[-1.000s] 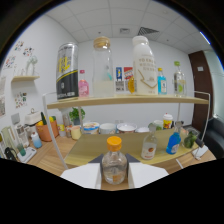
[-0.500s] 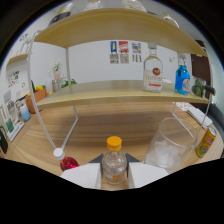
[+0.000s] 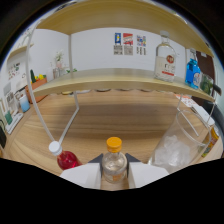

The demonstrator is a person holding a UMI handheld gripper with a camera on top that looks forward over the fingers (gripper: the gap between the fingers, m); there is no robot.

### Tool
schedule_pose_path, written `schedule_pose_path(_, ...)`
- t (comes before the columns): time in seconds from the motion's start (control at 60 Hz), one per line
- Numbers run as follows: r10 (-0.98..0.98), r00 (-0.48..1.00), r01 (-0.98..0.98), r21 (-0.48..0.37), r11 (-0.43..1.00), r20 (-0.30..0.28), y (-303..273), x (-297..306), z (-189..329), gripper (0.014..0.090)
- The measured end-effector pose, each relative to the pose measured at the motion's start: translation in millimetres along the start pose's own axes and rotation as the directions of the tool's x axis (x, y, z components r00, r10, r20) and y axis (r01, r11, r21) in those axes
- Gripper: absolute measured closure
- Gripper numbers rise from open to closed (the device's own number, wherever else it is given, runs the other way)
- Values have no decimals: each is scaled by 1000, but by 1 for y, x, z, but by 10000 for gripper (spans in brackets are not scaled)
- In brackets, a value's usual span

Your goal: Make me a cup of Vodka Sunrise.

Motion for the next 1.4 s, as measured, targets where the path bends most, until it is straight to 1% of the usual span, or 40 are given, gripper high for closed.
schedule_pose_path(0.05,-9,1000,9,-7,1000,5,2,0,-1,669)
schedule_pose_path(0.067,-11,1000,12,-8,1000,8,3,0,-2,651)
schedule_pose_path(0.1,-20,1000,20,-11,1000,11,4,0,-4,576)
schedule_pose_path(0.167,-48,999,48,-4,999,25,3,0,-11,477)
schedule_pose_path(0.183,-55,998,55,0,998,28,3,-1,-13,390)
schedule_pose_path(0.2,-62,998,62,6,998,31,1,-1,-17,394)
schedule_pose_path(0.233,-72,996,71,24,997,44,-3,-3,-25,317)
schedule_pose_path(0.267,-80,996,78,40,996,49,-7,-3,-34,257)
schedule_pose_path(0.333,-85,995,81,63,995,57,-16,-4,-56,201)
schedule_pose_path(0.383,-82,994,75,88,993,73,-26,-6,-75,194)
schedule_pose_path(0.517,-57,994,43,145,989,92,-51,-7,-135,183)
schedule_pose_path(0.6,-46,993,29,161,986,106,-59,-6,-167,182)
schedule_pose_path(0.717,-45,995,30,165,986,85,-54,12,-198,183)
schedule_pose_path(0.85,-36,998,28,134,991,54,-36,44,-215,181)
schedule_pose_path(0.95,-18,999,13,148,989,27,-49,75,-222,178)
schedule_pose_path(1.033,3,1000,-4,182,983,7,-80,102,-226,178)
schedule_pose_path(1.233,22,1000,-25,336,942,14,-199,143,-230,187)
schedule_pose_path(1.25,20,1000,-23,346,938,13,-209,145,-229,245)
schedule_pose_path(1.267,20,1000,-23,355,935,12,-218,148,-227,188)
schedule_pose_path(1.4,18,1000,-27,423,906,25,-284,160,-206,190)
